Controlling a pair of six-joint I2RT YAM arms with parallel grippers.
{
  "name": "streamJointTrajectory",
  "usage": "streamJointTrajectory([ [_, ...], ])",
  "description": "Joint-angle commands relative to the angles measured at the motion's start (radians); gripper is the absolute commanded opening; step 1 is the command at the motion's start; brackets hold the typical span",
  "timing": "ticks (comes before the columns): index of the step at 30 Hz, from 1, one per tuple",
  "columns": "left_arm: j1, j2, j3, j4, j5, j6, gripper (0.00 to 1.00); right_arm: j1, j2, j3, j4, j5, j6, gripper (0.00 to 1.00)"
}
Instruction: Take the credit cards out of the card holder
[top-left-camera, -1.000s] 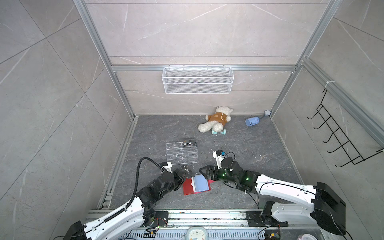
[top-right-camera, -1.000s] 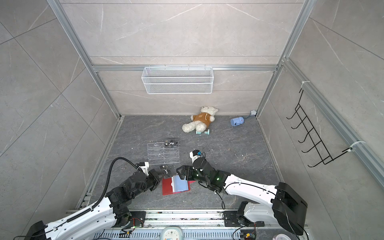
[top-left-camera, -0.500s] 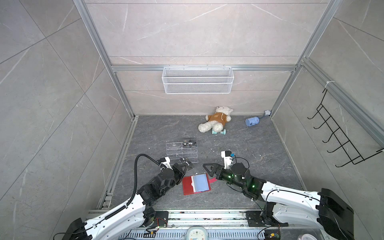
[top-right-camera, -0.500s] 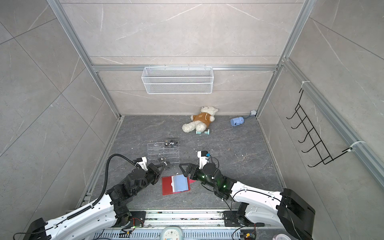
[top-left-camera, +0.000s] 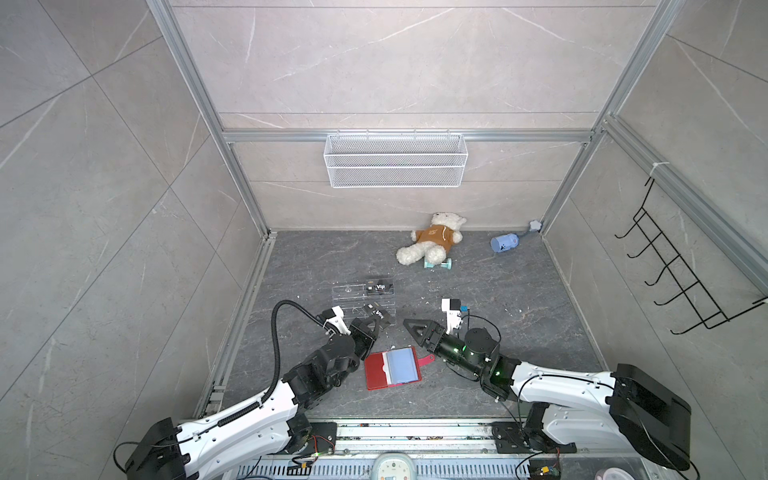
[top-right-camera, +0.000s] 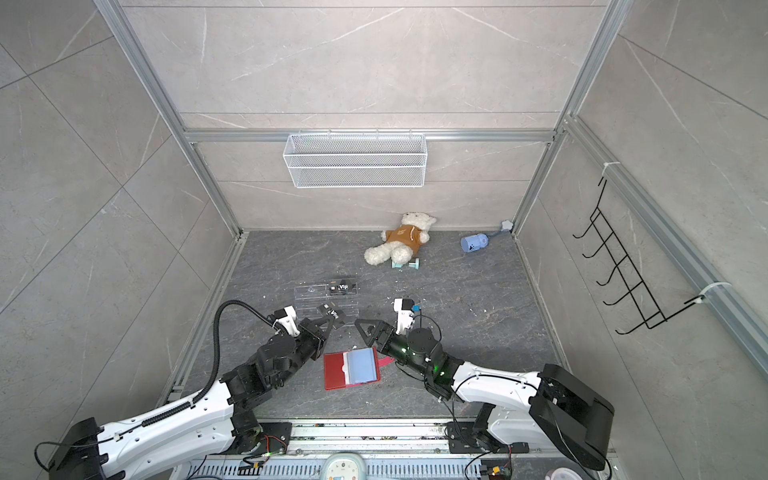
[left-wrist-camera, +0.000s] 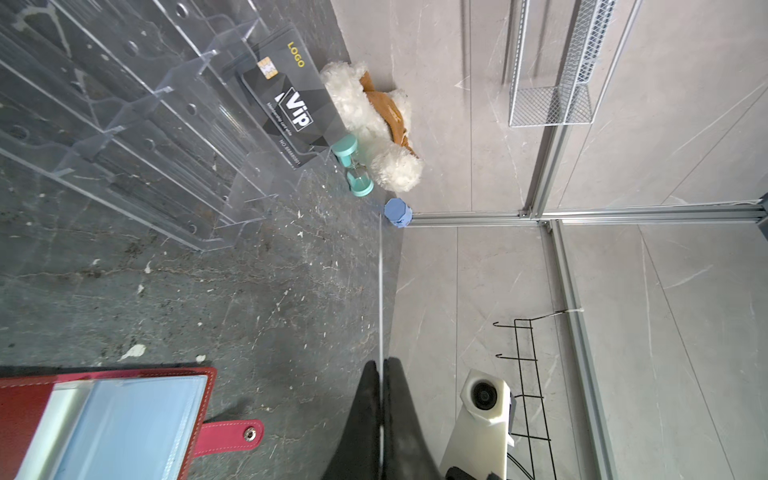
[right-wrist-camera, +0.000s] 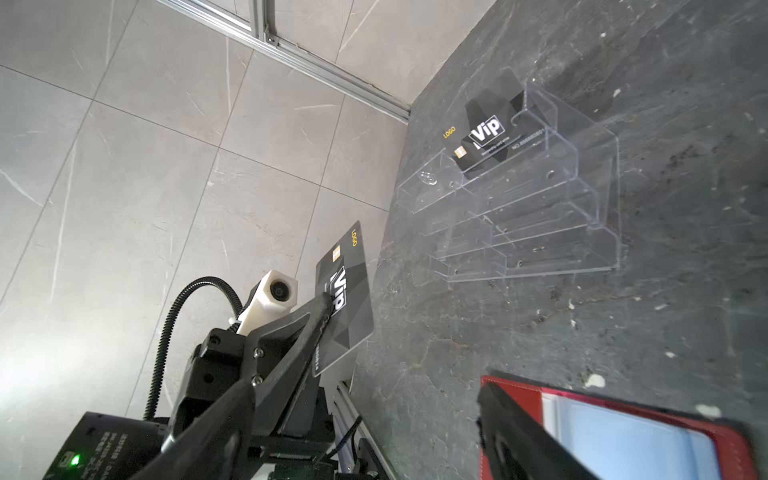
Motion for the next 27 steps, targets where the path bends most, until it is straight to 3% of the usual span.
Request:
streamJointTrajectory([
  [1, -0.017, 0.016, 0.041, 0.099, -0.088, 0.022, 0.00, -0.002, 0.032, 0.002, 0.120, -0.008, 0.027, 0.80],
  [9, -0.044, 0.098, 0.059, 0.202, -0.106, 0.038, 0.00, -0.002, 0.148, 0.032, 0.277, -0.044, 0.062, 0.58],
  [27, -0.093, 0.192, 0.071, 0.326, -0.141, 0.073, 0.00, -0.002, 0.250, 0.061, 0.426, -0.073, 0.094, 0.29],
])
